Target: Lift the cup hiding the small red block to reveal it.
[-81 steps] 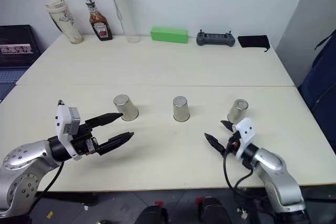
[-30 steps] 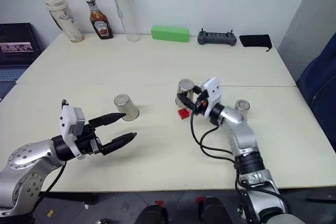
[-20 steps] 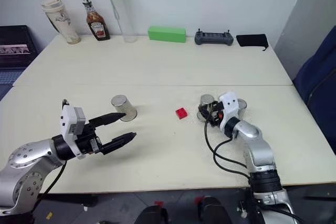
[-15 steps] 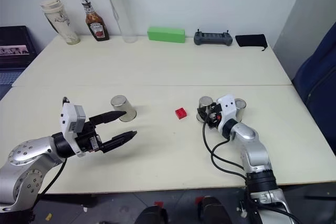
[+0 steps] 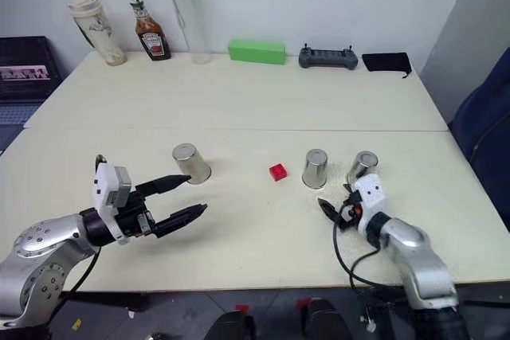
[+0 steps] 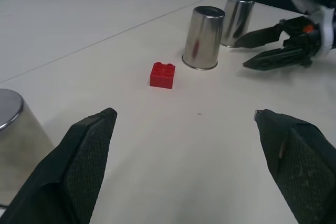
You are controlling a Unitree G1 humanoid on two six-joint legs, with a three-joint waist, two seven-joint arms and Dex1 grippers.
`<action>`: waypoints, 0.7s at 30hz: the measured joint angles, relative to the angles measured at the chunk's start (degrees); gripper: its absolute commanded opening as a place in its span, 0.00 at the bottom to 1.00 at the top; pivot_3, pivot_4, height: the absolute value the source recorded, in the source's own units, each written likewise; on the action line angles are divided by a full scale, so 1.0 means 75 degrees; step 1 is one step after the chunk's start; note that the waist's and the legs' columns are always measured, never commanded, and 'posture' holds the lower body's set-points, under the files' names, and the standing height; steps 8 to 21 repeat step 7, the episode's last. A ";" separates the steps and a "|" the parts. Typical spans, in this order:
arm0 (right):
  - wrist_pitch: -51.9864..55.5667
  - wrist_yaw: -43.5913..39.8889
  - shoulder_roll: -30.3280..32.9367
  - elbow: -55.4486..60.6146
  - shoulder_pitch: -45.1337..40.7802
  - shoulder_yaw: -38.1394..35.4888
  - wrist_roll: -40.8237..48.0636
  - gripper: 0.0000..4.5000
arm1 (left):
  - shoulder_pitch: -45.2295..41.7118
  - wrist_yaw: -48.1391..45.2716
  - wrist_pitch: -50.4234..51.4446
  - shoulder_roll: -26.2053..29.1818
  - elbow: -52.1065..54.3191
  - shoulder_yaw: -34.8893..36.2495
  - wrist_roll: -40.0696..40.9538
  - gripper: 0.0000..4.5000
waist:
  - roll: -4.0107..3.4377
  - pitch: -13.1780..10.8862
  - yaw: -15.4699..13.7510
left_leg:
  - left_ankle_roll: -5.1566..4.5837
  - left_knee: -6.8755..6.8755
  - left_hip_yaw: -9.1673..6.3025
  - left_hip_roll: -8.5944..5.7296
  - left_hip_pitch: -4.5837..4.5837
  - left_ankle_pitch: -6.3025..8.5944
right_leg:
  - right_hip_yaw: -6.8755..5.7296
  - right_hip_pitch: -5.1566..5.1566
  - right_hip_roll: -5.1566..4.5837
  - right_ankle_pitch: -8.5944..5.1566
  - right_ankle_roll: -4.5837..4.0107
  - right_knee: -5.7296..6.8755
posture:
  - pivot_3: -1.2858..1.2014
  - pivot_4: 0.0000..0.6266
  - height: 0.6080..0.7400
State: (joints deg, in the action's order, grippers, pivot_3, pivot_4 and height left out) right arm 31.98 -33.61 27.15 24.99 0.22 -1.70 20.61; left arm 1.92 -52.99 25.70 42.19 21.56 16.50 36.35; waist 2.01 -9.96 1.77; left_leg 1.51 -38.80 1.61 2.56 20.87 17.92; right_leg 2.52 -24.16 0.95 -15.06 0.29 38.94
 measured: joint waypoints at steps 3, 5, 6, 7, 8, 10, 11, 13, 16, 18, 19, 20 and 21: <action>0.0213 -0.0490 0.0514 0.1299 0.0767 -0.0201 0.0662 0.98 | 0.0007 0.0086 0.0022 0.0001 0.0009 -0.0017 -0.0026 1.00 | 0.0004 0.0001 0.0015 | 0.0000 0.0000 0.0002 0.0004 -0.0006 0.0000 | -0.0001 0.0004 0.0003 -0.0001 0.0001 -0.0002 | 0.52 0.24 1.00; 0.0202 -0.0559 0.0563 0.1697 0.0859 -0.0374 0.0911 0.98 | -0.0033 0.0215 0.0115 0.0009 0.0012 -0.0109 -0.0094 1.00 | 0.0005 0.0001 0.0036 | 0.0000 -0.0002 0.0009 0.0003 -0.0012 -0.0001 | 0.0006 0.0006 0.0004 0.0004 0.0011 -0.0001 | 0.52 0.24 1.00; 0.0146 -0.0564 0.0580 0.1853 0.0858 -0.0497 0.1010 0.98 | -0.0036 0.0267 0.0193 0.0033 0.0024 -0.0174 -0.0146 1.00 | 0.0005 0.0001 0.0035 | 0.0002 -0.0005 0.0008 0.0002 -0.0012 -0.0002 | 0.0006 0.0008 0.0004 0.0007 0.0016 -0.0001 | 0.52 0.24 1.00; 0.0064 -0.0562 0.0641 0.1940 0.0850 -0.0556 0.1005 0.98 | -0.0032 0.0297 0.0218 0.0049 0.0026 -0.0219 -0.0189 1.00 | 0.0006 0.0002 0.0030 | 0.0002 -0.0009 0.0007 0.0001 -0.0014 -0.0002 | 0.0005 0.0009 0.0005 0.0008 0.0017 0.0000 | 0.52 0.24 1.00; 0.0064 -0.0562 0.0641 0.1940 0.0850 -0.0556 0.1005 0.98 | -0.0032 0.0297 0.0218 0.0049 0.0026 -0.0219 -0.0189 1.00 | 0.0006 0.0002 0.0030 | 0.0002 -0.0009 0.0007 0.0001 -0.0014 -0.0002 | 0.0005 0.0009 0.0005 0.0008 0.0017 0.0000 | 0.52 0.24 1.00; 0.0064 -0.0562 0.0641 0.1940 0.0850 -0.0556 0.1005 0.98 | -0.0032 0.0297 0.0218 0.0049 0.0026 -0.0219 -0.0189 1.00 | 0.0006 0.0002 0.0030 | 0.0002 -0.0009 0.0007 0.0001 -0.0014 -0.0002 | 0.0005 0.0009 0.0005 0.0008 0.0017 0.0000 | 0.52 0.24 1.00; 0.0064 -0.0562 0.0641 0.1940 0.0850 -0.0556 0.1005 0.98 | -0.0032 0.0297 0.0218 0.0049 0.0026 -0.0219 -0.0189 1.00 | 0.0006 0.0002 0.0030 | 0.0002 -0.0009 0.0007 0.0001 -0.0014 -0.0002 | 0.0005 0.0009 0.0005 0.0008 0.0017 0.0000 | 0.52 0.24 1.00; 0.0064 -0.0562 0.0641 0.1940 0.0850 -0.0556 0.1005 0.98 | -0.0032 0.0297 0.0218 0.0049 0.0026 -0.0219 -0.0189 1.00 | 0.0006 0.0002 0.0030 | 0.0002 -0.0009 0.0007 0.0001 -0.0014 -0.0002 | 0.0005 0.0009 0.0005 0.0008 0.0017 0.0000 | 0.52 0.24 1.00; 0.0064 -0.0562 0.0641 0.1940 0.0850 -0.0556 0.1005 0.98 | -0.0032 0.0297 0.0218 0.0049 0.0026 -0.0219 -0.0189 1.00 | 0.0006 0.0002 0.0030 | 0.0002 -0.0009 0.0007 0.0001 -0.0014 -0.0002 | 0.0005 0.0009 0.0005 0.0008 0.0017 0.0000 | 0.52 0.24 1.00; 0.0064 -0.0562 0.0641 0.1940 0.0850 -0.0556 0.1005 0.98 | -0.0032 0.0297 0.0218 0.0049 0.0026 -0.0219 -0.0189 1.00 | 0.0006 0.0002 0.0030 | 0.0002 -0.0009 0.0007 0.0001 -0.0014 -0.0002 | 0.0005 0.0009 0.0005 0.0008 0.0017 0.0000 | 0.52 0.24 1.00; 0.0064 -0.0562 0.0641 0.1940 0.0850 -0.0556 0.1005 0.98 | -0.0032 0.0297 0.0218 0.0049 0.0026 -0.0219 -0.0189 1.00 | 0.0006 0.0002 0.0030 | 0.0002 -0.0009 0.0007 0.0001 -0.0014 -0.0002 | 0.0005 0.0009 0.0005 0.0008 0.0017 0.0000 | 0.52 0.24 1.00; 0.0064 -0.0562 0.0641 0.1940 0.0850 -0.0556 0.1005 0.98 | -0.0032 0.0297 0.0218 0.0049 0.0026 -0.0219 -0.0189 1.00 | 0.0006 0.0002 0.0030 | 0.0002 -0.0009 0.0007 0.0001 -0.0014 -0.0002 | 0.0005 0.0009 0.0005 0.0008 0.0017 0.0000 | 0.52 0.24 1.00; 0.0064 -0.0562 0.0641 0.1940 0.0850 -0.0556 0.1005 0.98 | -0.0032 0.0297 0.0218 0.0049 0.0026 -0.0219 -0.0189 1.00 | 0.0006 0.0002 0.0030 | 0.0002 -0.0009 0.0007 0.0001 -0.0014 -0.0002 | 0.0005 0.0009 0.0005 0.0008 0.0017 0.0000 | 0.52 0.24 1.00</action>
